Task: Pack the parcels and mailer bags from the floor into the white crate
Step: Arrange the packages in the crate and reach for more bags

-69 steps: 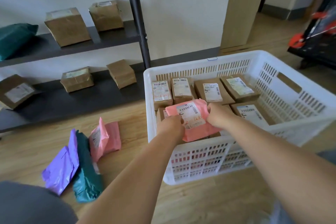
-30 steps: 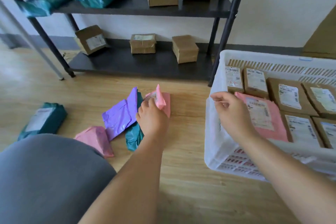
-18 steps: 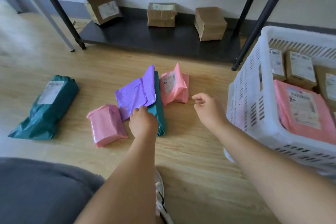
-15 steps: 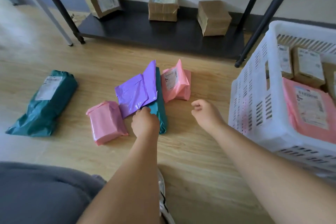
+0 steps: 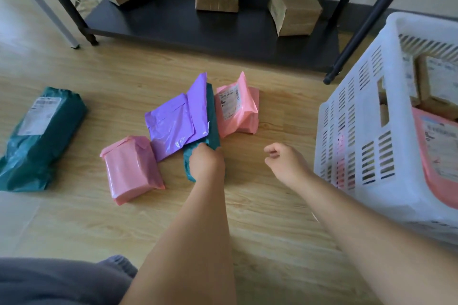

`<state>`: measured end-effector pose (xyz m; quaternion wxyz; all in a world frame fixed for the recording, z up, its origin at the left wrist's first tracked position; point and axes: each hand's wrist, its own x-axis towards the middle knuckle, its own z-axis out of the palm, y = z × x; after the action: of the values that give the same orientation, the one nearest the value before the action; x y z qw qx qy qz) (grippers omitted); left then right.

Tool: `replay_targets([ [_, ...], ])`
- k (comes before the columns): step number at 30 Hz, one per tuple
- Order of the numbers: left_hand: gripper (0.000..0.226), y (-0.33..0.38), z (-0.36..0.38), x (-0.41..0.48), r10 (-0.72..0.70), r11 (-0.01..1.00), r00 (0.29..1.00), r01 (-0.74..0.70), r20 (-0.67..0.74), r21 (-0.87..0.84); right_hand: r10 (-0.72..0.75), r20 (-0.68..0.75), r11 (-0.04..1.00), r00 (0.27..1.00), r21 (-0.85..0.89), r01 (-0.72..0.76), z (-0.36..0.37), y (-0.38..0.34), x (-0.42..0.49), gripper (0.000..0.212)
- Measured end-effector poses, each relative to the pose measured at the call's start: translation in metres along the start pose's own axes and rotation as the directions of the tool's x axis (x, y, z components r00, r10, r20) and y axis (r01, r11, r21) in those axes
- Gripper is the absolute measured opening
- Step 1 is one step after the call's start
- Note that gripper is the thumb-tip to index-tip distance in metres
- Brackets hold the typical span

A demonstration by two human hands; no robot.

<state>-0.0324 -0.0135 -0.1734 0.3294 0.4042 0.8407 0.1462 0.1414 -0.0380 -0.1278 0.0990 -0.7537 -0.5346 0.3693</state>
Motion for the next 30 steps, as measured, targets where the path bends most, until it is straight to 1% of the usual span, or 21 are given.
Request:
replay_targets([
  [5,0.024,0.002,0.003,0.004,-0.025,0.999,0.999,0.025,-0.021,0.032,-0.008,0.017,1.0,1.0,0.004,0.008,-0.003,0.004,0.005,0.028],
  [10,0.023,0.004,-0.001,-0.001,-0.018,1.0,0.999,0.018,-0.031,-0.008,-0.014,0.031,1.0,0.999,0.025,0.013,-0.007,0.008,0.002,0.028],
  [15,0.024,0.005,-0.019,-0.02,-0.091,0.991,0.994,0.084,-0.06,-0.108,-0.006,0.012,0.998,1.0,0.056,0.005,-0.016,0.003,-0.008,0.028],
  [20,0.029,0.01,-0.042,-0.05,-0.134,0.961,0.989,0.115,-0.059,-0.25,-0.023,0.018,0.985,1.0,0.172,0.02,-0.035,-0.009,-0.025,0.029],
  [24,0.025,0.018,-0.055,-0.079,-0.099,0.94,0.994,0.083,-0.033,-0.331,-0.032,-0.001,0.987,0.999,0.154,0.032,-0.052,-0.012,-0.042,0.029],
  [26,0.021,0.023,-0.061,-0.092,-0.104,0.899,0.994,0.085,-0.02,-0.429,-0.031,-0.02,0.99,0.999,0.134,0.034,-0.062,-0.014,-0.052,0.034],
  [28,0.016,0.031,-0.068,-0.104,-0.123,0.834,0.992,0.107,0.008,-0.542,-0.04,-0.037,0.987,0.999,0.154,0.045,-0.072,-0.016,-0.062,0.037],
  [30,0.012,0.041,-0.076,-0.116,-0.116,0.766,0.992,0.122,0.052,-0.631,-0.06,-0.047,0.984,0.997,0.164,0.067,-0.081,-0.018,-0.071,0.035],
])
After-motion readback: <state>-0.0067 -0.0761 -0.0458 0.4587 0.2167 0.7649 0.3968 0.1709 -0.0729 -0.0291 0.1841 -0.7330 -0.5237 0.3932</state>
